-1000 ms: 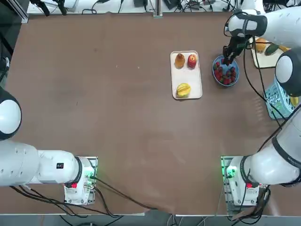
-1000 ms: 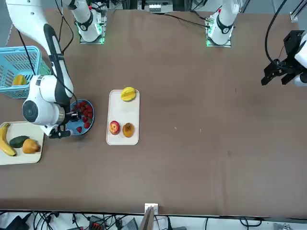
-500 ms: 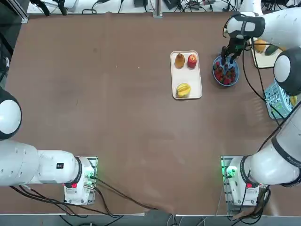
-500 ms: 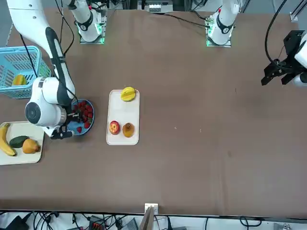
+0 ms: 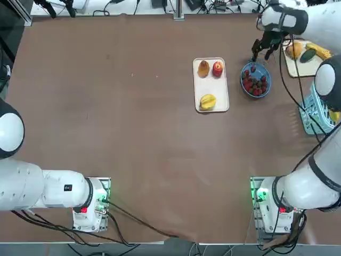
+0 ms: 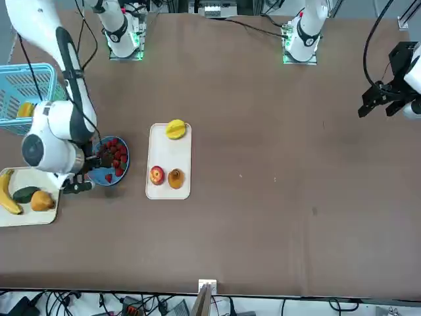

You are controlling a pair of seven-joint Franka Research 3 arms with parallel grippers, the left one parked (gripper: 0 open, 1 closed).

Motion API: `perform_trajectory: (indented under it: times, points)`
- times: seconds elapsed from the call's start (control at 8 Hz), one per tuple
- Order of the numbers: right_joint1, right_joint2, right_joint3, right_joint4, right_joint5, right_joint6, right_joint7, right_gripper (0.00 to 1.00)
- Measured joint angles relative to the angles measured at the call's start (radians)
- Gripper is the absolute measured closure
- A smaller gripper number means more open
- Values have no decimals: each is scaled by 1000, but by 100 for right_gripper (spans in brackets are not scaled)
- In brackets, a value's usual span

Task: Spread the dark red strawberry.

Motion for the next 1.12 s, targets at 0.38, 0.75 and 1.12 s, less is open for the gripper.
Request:
perform_trajectory:
  times: [0.38,0.75,1.12]
  points:
    - [4,-85,2,296,2,-391,26,0]
    - [4,-163,1,412,0,-490,76,0]
    - [-3,-288,8,322,-41,-499,129,0]
